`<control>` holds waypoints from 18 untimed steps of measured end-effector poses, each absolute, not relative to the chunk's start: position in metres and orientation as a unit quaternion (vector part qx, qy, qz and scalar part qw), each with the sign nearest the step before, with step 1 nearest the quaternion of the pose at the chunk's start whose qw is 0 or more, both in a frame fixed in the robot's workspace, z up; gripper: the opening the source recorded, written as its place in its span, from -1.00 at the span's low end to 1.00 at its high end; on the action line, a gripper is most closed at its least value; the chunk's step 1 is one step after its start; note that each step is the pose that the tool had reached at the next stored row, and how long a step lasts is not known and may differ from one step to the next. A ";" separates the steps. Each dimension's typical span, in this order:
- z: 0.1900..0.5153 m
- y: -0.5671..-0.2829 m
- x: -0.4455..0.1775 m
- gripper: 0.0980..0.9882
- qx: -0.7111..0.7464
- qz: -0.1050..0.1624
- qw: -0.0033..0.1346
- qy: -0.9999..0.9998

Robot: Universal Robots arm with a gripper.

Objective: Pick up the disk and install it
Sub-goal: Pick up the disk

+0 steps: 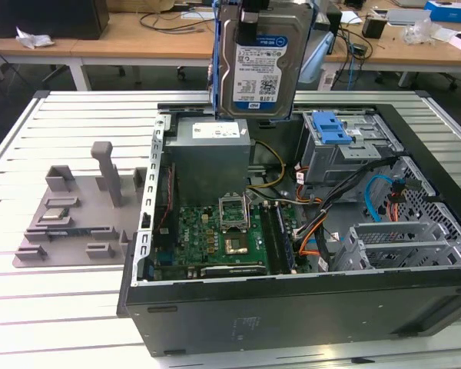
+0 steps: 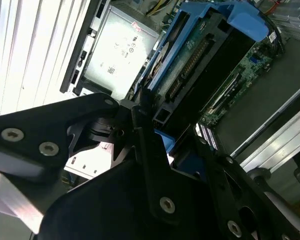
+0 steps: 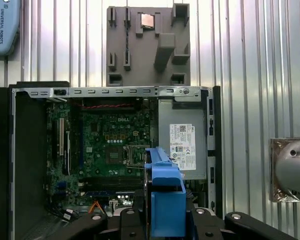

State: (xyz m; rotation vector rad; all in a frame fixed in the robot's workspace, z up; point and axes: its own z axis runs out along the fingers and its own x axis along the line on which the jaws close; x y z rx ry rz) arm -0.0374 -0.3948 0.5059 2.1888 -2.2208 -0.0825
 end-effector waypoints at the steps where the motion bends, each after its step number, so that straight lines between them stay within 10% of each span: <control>1: 0.506 -0.397 -0.037 -0.39 0.702 -0.026 0.011 -0.712; 18: 0.505 -0.431 -0.037 -0.39 0.702 -0.026 0.011 -0.712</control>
